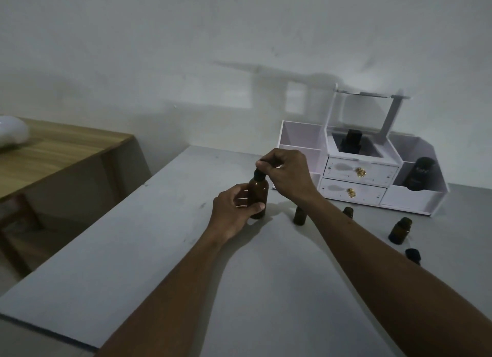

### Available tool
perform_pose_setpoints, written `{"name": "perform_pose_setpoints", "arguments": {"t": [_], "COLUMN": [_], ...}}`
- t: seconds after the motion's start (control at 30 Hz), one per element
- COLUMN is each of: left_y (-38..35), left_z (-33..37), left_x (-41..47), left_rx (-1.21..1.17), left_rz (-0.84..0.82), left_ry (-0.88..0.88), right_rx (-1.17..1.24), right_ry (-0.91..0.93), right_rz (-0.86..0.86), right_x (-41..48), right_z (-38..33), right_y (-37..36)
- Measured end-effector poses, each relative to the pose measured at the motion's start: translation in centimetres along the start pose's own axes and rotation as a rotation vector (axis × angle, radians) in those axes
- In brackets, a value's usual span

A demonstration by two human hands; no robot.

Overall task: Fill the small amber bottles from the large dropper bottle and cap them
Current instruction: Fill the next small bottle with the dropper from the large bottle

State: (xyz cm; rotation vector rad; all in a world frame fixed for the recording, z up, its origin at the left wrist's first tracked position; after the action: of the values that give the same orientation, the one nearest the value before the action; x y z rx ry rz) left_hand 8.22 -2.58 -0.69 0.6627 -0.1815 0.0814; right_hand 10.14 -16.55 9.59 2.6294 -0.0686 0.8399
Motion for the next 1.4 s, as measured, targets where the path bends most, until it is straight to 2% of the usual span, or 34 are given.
{"name": "perform_pose_setpoints", "arguments": {"t": [0.23, 0.33, 0.47, 0.53, 0.67, 0.77, 0.83, 0.97, 1.03, 1.2, 1.4], "left_y": [0.0, 0.0, -0.1, 0.5, 3.2, 3.6, 2.0, -5.0, -8.3, -12.4, -13.9], "left_z": [-0.1, -0.2, -0.3, -0.4, 1.1, 4.3, 6.2, 9.1, 9.9, 10.2, 10.7], "left_x": [0.0, 0.1, 0.1, -0.3, -2.2, -4.2, -5.1, -5.8, -6.0, -4.7, -3.3], "left_rx": [0.012, -0.006, -0.004, -0.012, -0.069, -0.107, -0.145, -0.129, -0.102, -0.1, -0.064], "left_rz": [-0.008, -0.014, 0.0, 0.068, 0.305, 0.359, 0.291, -0.067, -0.188, -0.179, -0.13], "left_ry": [0.005, 0.016, 0.032, 0.035, -0.014, -0.107, -0.135, -0.144, -0.133, -0.071, -0.086], "right_rx": [0.016, 0.03, 0.081, 0.123, 0.271, 0.353, 0.362, 0.347, 0.296, 0.248, 0.229], "right_ry": [0.052, 0.097, 0.168, 0.199, 0.236, 0.219, 0.195, 0.119, 0.092, 0.054, 0.007], "right_rz": [0.038, 0.03, 0.106, 0.16, 0.267, 0.322, 0.356, 0.42, 0.45, 0.551, 0.535], "right_x": [0.0, 0.5, 1.7, 2.1, 1.7, 0.5, -0.5, -2.8, -3.9, -6.0, -6.9], "right_z": [-1.3, -3.1, -6.6, -8.2, -10.1, -9.8, -8.9, -5.5, -3.6, 0.0, 2.0], "right_y": [0.6, 1.1, 3.9, 5.9, 10.8, 14.4, 16.3, 19.2, 20.2, 22.0, 21.3]}}
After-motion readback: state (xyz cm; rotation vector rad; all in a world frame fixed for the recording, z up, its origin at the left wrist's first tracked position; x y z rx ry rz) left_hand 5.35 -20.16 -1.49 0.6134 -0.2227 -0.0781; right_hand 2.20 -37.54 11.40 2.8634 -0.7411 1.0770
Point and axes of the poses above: each hand's wrist, its own x-axis towards the middle knuckle, its own y-axis out of the back of the hand, z = x × y, the point moved 10 cm from there along x, towards the middle knuckle, and after that the axes turned 15 degrees about x, right-handed, at the moved point
